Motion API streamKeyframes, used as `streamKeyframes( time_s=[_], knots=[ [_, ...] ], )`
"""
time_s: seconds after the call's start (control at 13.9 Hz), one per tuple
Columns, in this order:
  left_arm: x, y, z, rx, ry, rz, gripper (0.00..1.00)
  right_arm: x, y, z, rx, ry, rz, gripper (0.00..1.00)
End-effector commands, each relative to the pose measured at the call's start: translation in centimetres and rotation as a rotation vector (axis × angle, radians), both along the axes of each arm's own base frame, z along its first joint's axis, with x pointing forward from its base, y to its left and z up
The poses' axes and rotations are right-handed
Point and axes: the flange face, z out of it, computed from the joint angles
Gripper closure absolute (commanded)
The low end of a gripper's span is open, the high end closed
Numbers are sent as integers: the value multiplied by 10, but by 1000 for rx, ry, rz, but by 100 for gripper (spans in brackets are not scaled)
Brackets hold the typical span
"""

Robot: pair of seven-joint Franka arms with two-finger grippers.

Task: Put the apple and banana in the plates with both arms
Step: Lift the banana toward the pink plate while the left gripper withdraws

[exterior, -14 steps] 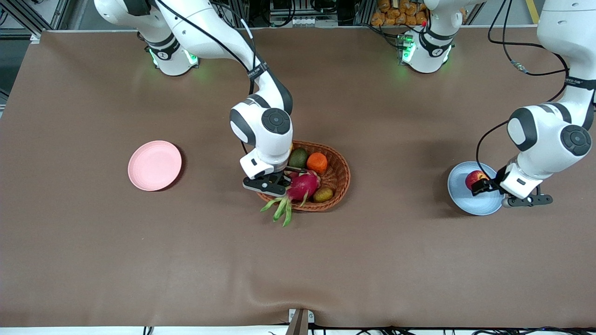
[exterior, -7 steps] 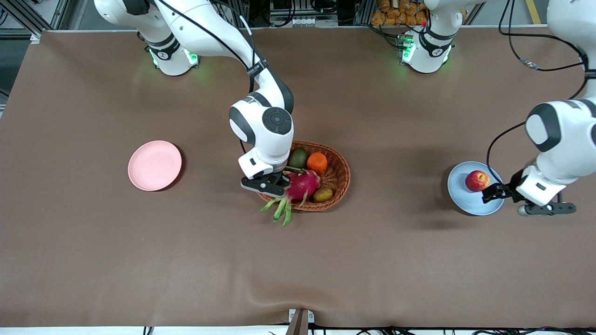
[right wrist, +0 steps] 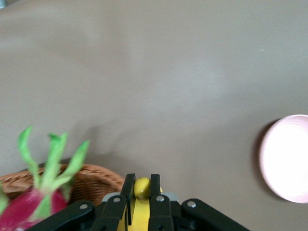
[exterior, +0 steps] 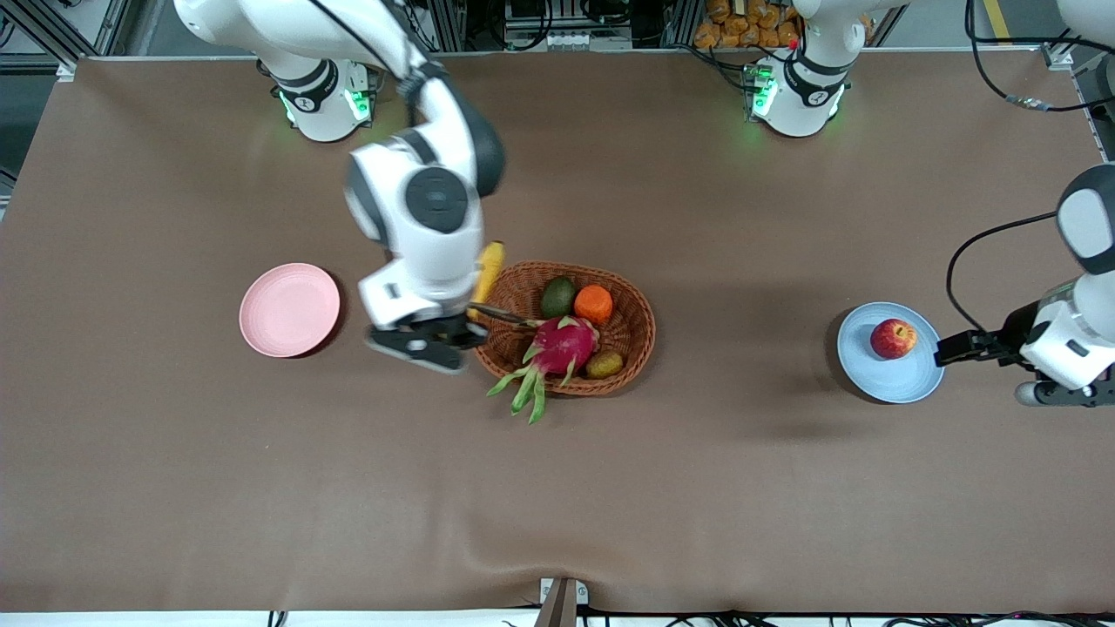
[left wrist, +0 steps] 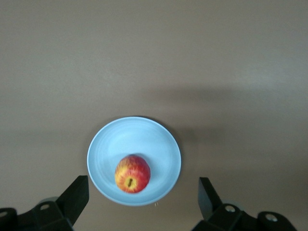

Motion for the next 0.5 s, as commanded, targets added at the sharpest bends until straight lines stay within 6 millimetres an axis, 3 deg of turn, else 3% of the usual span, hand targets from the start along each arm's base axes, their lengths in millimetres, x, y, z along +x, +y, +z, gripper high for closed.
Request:
streamKeyframes(
  time_s=[0.0, 0.07, 0.22, 0.43],
  knots=[
    [-18, -28, 53, 36, -1, -7, 0, 5, -74, 32, 2, 100, -29, 100],
    [-29, -44, 73, 44, 9, 4, 0, 9, -107, 36, -5, 139, -25, 100],
    [-50, -52, 107, 53, 15, 55, 0, 8, -165, 37, 2, 181, -18, 100],
    [-76, -33, 153, 46, -22, 83, 0, 2, -235, 32, 21, 213, 26, 100]
  ],
)
